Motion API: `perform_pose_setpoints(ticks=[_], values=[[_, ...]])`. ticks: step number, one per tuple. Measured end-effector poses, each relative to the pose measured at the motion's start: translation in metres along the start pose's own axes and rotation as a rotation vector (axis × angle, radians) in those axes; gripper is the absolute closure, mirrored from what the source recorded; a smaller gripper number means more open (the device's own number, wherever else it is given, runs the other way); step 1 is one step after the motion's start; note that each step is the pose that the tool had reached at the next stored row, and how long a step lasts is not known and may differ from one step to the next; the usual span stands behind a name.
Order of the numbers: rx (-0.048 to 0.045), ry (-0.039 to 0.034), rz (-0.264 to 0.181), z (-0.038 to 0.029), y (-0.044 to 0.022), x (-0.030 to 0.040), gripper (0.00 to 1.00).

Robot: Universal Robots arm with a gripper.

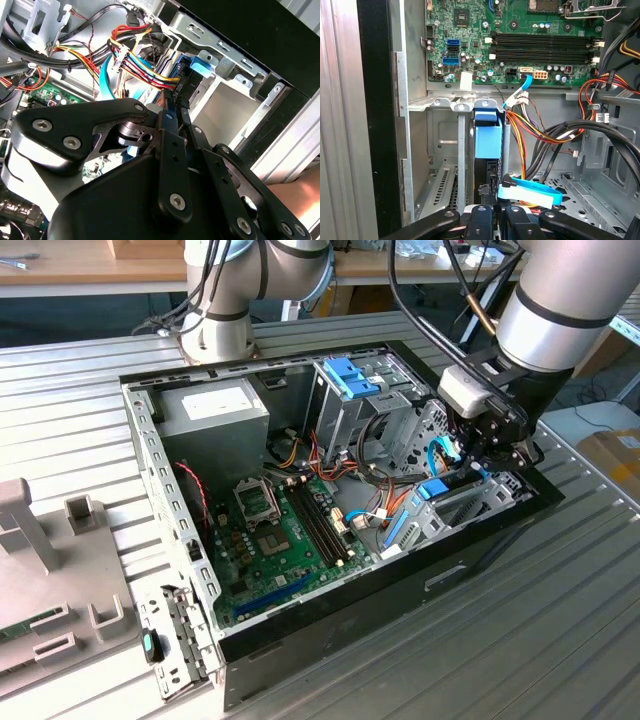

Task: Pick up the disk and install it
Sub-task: 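Insert the first disk wire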

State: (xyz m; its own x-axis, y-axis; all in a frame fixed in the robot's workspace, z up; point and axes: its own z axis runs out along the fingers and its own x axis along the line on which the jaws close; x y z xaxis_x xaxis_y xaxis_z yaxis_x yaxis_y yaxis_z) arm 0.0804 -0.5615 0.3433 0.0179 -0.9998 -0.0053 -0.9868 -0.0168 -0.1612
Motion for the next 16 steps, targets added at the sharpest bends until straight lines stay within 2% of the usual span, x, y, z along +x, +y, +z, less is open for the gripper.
perform_pose_setpoints(ticks=[2,16], values=[[0.0002,0.0002,0.000,-0.0045,-0.0008,0.0000,0.84],[0.0003,0.0020,0.009,-0.0025,-0.0004,-0.0002,0.84]])
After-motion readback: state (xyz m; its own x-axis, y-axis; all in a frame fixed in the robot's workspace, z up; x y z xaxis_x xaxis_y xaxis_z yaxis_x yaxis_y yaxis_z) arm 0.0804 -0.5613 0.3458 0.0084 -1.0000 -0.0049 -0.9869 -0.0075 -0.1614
